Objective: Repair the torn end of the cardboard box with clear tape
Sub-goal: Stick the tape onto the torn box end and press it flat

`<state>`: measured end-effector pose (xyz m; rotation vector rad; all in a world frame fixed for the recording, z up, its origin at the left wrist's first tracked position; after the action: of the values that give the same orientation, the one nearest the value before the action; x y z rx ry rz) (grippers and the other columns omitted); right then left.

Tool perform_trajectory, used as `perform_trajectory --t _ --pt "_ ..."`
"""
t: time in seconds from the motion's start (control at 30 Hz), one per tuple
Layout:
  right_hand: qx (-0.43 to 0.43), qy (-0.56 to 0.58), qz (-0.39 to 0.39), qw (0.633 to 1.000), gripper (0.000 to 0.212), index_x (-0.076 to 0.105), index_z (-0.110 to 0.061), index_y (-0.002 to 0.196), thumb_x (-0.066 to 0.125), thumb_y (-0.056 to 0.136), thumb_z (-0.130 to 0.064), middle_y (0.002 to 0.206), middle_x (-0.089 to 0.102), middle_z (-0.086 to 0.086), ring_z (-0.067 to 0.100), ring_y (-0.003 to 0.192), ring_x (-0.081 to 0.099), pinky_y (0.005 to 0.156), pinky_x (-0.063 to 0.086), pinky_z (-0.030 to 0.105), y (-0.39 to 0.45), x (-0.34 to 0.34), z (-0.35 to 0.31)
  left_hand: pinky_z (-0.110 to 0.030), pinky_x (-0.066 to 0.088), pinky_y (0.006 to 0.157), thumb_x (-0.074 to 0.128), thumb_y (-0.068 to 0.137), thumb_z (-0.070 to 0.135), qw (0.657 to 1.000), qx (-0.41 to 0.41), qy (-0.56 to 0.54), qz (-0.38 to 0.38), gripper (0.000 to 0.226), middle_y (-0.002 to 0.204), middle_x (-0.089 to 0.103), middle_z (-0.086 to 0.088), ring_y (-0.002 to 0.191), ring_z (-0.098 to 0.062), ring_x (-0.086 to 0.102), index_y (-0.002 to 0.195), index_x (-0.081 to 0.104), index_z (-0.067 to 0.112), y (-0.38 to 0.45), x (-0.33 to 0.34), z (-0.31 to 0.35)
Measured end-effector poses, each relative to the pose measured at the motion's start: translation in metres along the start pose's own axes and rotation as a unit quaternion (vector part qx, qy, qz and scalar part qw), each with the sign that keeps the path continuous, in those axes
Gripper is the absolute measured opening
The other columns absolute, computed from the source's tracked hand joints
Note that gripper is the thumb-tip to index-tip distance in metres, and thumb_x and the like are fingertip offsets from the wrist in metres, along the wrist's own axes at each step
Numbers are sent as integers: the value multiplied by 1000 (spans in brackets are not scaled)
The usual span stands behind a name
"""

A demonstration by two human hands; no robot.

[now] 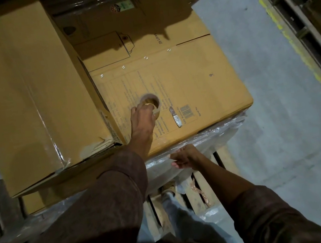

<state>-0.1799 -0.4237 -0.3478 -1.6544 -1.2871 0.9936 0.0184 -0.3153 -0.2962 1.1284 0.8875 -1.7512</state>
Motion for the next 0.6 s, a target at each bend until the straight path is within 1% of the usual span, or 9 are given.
perform_trajectory --t 0.1,0.17,0.2,0.23,0.3,0.4,0.47,0.53,0.6 --pt "38 -29 -35 998 6 66 0 88 71 91 -2 78 69 13 16 66 66 61 59 25 -13 2 -15 -35 33 102 63 94 17 996 1 -72 58 30 126 65 -5 117 -24 55 123 64 18 -17 -29 5" --pt "70 -84 -70 992 12 66 -2 85 64 97 -4 75 67 10 14 68 63 61 56 22 -23 5 -24 -41 44 101 63 95 16 992 -31 -117 36 29 122 68 -8 112 -26 61 124 66 15 -30 -37 7" --pt "77 -114 -82 987 13 66 -2 86 63 98 -4 73 67 10 14 67 62 62 56 22 -28 5 -30 -43 51 97 63 97 20 984 -59 -168 -2 27 118 70 -8 106 -25 65 123 66 15 -37 -34 4" --pt "82 -142 -93 982 12 67 -1 87 63 97 -4 71 67 10 15 65 62 62 56 24 -32 6 -37 -44 56 92 64 97 29 962 -91 -252 -53 28 115 71 -7 101 -24 67 121 67 16 -46 -30 2" --pt "87 -210 -120 966 8 67 1 90 65 97 -4 67 69 11 15 58 65 60 58 25 -44 8 -50 -47 60 86 65 94 49 886 -151 -398 -184 42 115 69 -6 100 -26 69 122 66 18 -69 -20 2" --pt "85 -328 -163 927 5 67 1 94 68 95 -4 67 73 10 14 55 69 58 60 24 -69 14 -75 -43 58 86 66 92 53 809 -167 -432 -362 53 125 66 -5 112 -28 66 133 58 22 -109 -25 13" --pt "73 -402 -175 896 8 68 0 98 71 92 -4 76 75 13 15 65 72 69 62 28 -85 20 -95 -42 57 86 72 91 42 797 -156 -432 -391 51 124 67 -4 111 -21 67 135 56 23 -127 -37 14" --pt "65 -480 -177 857 11 70 -2 101 73 91 -7 88 75 14 19 82 72 91 57 34 -101 29 -114 -39 57 85 79 88 33 805 -144 -441 -370 53 110 71 0 99 -14 69 135 59 21 -137 -50 4" --pt "64 -535 -172 825 24 70 -3 110 78 88 -9 101 74 14 22 97 71 102 53 38 -115 40 -129 -35 55 79 82 85 22 796 -150 -479 -337 49 98 74 0 92 -14 70 130 64 20 -150 -64 -11"
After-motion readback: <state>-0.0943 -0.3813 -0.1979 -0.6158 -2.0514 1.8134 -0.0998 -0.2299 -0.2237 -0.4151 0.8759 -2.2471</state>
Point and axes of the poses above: each hand's wrist, its own y-axis towards the middle knuckle, its own x-axis out of the palm, z = x × y, the point moved 8 cm from there along y, towards the middle knuckle
